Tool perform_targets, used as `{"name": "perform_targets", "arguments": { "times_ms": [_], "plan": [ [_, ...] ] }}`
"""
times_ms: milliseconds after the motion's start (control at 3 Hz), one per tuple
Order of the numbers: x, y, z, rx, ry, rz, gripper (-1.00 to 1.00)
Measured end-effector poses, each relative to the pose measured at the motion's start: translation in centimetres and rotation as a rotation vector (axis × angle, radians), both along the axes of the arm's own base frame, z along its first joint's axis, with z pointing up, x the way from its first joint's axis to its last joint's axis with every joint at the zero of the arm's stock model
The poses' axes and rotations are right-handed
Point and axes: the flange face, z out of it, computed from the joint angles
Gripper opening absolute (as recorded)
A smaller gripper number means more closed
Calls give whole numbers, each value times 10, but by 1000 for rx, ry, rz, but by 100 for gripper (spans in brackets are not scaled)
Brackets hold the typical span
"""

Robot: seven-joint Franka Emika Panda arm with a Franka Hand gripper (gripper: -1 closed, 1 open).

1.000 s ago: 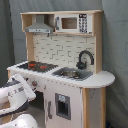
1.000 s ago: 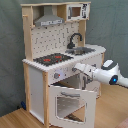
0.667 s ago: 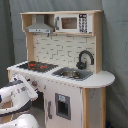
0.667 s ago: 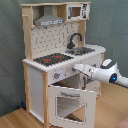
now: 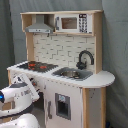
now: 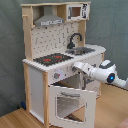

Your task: Play with the kitchen

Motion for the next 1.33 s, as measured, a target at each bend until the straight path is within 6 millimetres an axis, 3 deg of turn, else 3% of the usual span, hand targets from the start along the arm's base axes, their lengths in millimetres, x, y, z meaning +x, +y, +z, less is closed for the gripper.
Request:
{"name": "perform_targets", "arguments": {
  "times_ms": [333,667,1333],
  "plan": [
    [1,2,3,38,-1,17,100],
    [1,2,3,39,-1,19,-100],
    [1,6,4,-110,-2,51,-100]
  ]
}}
